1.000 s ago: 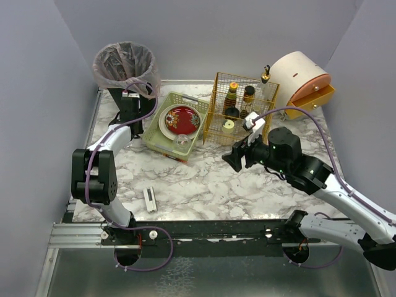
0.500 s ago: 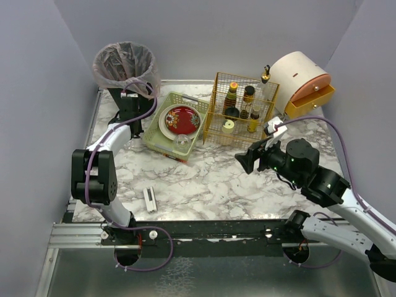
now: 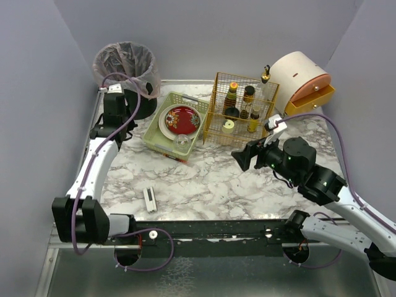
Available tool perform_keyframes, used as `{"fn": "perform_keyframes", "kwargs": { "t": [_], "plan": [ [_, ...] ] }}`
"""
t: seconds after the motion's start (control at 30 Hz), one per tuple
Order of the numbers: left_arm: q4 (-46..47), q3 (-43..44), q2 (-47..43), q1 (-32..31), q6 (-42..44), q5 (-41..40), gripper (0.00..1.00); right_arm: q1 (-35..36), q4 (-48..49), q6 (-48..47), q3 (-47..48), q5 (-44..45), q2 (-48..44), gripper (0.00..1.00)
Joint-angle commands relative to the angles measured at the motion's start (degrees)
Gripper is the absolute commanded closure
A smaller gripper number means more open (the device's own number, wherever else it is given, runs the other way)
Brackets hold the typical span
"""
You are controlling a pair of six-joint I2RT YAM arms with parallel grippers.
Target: Clear the kitchen counter
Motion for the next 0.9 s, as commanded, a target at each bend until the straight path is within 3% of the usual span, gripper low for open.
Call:
{"fn": "perform_keyframes", "kwargs": {
  "t": [0.0, 0.3, 0.5, 0.7, 0.87],
  "plan": [
    [-4.0, -0.6, -7.7, 0.1, -5.8, 5.9, 1.0, 0.3, 3.9, 4.5, -1.1, -1.7, 1.1, 0.15],
    [-7.8, 2.8, -19.7, 0.0, -14.0, 19.9, 1.0, 0.3, 13.5, 13.0, -2.3, -5.9, 4.8, 0.1],
    [-6.1, 8.9, -22.1, 0.1, -19.9, 30.2, 1.0, 0.3, 22.8, 21.1, 0.6, -8.9, 10.4, 0.03],
    [0.5, 14.0, -21.9, 0.1, -28.7, 38.7, 1.0, 0.3, 31.4, 27.1, 7.1, -13.1, 16.6, 0.0],
    [14.3, 11.5, -21.9, -0.1, -39.7, 47.2, 1.0, 0.0, 33.3, 28.0, 15.2, -17.4, 22.4, 0.0]
  ]
}}
